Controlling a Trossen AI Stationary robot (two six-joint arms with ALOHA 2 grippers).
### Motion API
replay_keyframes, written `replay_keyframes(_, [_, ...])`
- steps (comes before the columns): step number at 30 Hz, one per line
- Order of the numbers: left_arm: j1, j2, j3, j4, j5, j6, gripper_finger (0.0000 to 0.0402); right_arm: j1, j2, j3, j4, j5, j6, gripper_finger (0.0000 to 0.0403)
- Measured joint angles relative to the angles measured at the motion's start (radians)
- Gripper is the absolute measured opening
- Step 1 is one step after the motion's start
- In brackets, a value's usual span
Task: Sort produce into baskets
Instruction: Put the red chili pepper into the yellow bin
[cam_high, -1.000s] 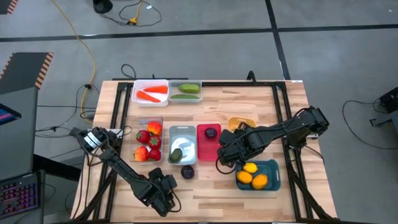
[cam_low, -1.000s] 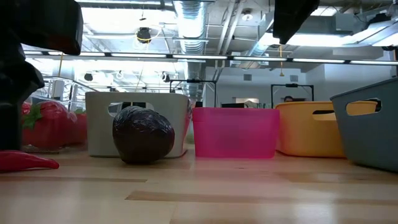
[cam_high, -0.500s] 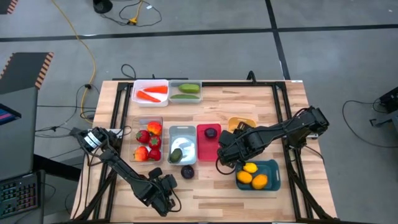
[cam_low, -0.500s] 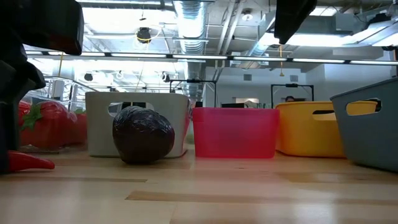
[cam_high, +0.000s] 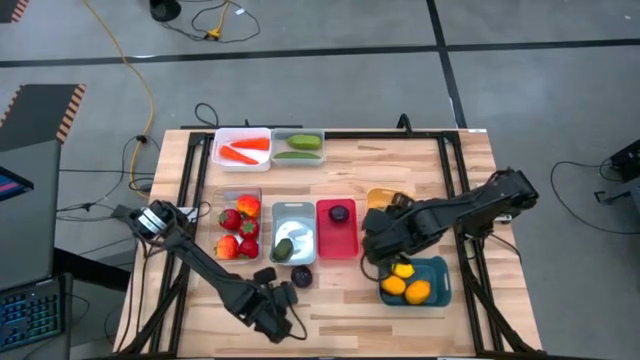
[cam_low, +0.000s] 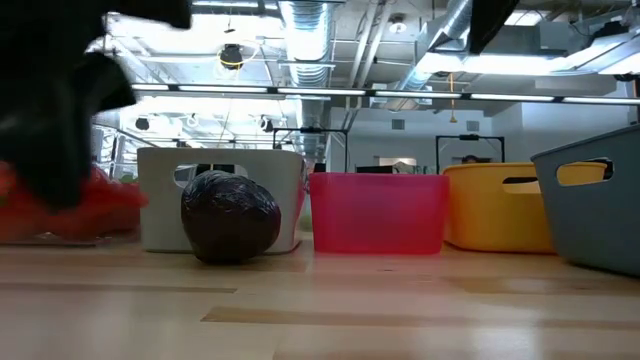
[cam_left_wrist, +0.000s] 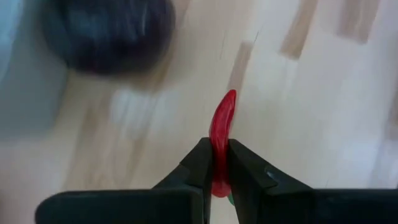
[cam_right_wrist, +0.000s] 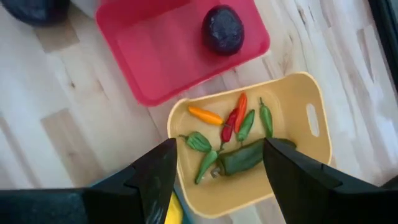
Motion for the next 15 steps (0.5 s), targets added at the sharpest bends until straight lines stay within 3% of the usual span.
replay_keyframes(8, [0.116,-0.001,0.125,-0.062,0.033,0.276,0.003,0.066,-0.18,0.0,-0.01,0.075,0.023,0.0265])
replay_keyframes(15, [0.24,-0.001,0.264,-0.024,0.033,0.505,0.003,0.165,-0.324,0.0,-0.015,0.212,0.022,0.0265])
